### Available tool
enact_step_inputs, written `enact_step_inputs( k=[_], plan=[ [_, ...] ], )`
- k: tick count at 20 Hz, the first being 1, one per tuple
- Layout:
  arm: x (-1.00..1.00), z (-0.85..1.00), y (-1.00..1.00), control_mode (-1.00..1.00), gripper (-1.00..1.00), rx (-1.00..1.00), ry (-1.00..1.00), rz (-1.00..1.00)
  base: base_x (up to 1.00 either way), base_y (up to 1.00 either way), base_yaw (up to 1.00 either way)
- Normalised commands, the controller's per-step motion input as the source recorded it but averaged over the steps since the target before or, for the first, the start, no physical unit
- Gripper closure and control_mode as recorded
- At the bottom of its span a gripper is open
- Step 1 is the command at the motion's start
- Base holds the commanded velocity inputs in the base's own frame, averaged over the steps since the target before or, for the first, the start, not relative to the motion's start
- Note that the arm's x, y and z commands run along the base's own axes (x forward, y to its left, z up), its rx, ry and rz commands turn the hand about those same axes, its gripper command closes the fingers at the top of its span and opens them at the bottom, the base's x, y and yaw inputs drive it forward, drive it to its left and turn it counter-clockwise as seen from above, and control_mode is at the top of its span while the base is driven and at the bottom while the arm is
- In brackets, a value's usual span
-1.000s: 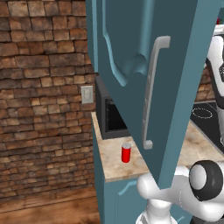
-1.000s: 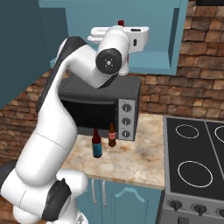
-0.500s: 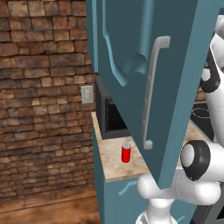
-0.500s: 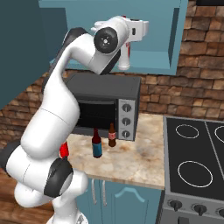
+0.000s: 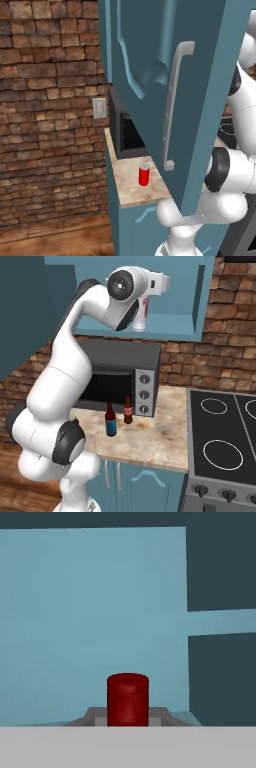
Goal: Sort all alcoholic drinks to one cabinet, and non-alcoholic drinks to the other.
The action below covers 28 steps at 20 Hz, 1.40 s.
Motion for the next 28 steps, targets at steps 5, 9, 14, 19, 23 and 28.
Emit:
enact_step_inputs(
  k=[5, 9, 14, 19, 23, 28],
  plan=[
    [0.24, 0.0, -0.01, -1.0, 1.0, 0.08, 0.05, -0.02, 0.0, 0.0, 0.0],
    [0.2, 0.0, -0.04, -1.0, 1.0, 0.05, 0.0, -0.02, 0.0, 0.0, 0.0],
    [0.1, 0.0, -0.09, -1.0, 1.0, 0.02, 0.0, -0.01, 0.0, 0.0, 0.0],
    [0.02, 0.0, -0.12, -1.0, 1.0, 0.01, -0.03, 0.0, 0.0, 0.0, 0.0],
    [0.05, -0.05, -0.13, -1.0, 1.0, 0.0, -0.07, 0.0, 0.0, 0.0, 0.0],
    [0.13, -0.16, -0.12, -1.0, 1.0, 0.0, -0.04, 0.0, 0.0, 0.0, 0.0]
  ],
)
